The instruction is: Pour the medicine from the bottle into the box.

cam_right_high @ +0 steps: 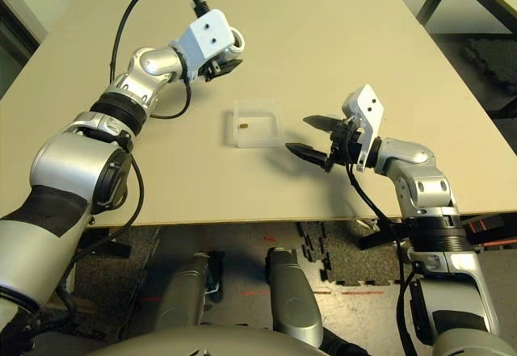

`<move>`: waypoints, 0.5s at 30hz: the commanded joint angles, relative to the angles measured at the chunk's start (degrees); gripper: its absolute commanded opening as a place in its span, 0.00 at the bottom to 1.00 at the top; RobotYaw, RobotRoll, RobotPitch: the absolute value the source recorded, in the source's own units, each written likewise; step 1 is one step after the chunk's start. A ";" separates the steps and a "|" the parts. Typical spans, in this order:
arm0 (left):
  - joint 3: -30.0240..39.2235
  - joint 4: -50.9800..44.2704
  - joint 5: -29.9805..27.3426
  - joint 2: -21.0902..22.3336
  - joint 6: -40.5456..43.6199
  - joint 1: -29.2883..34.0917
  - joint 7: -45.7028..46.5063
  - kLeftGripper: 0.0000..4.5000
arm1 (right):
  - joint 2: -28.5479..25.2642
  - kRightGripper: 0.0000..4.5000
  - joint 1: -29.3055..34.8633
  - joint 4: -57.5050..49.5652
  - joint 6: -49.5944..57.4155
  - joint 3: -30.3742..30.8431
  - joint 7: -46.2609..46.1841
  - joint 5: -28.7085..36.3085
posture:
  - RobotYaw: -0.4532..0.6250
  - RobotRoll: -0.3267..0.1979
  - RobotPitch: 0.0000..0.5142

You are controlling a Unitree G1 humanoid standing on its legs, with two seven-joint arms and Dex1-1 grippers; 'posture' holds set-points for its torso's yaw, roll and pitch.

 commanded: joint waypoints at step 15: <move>9.92 -2.81 -11.50 -4.51 0.77 9.75 4.31 0.58 | -1.18 1.00 -0.25 0.26 -0.29 0.30 0.80 -0.30 | 0.29 0.62 0.33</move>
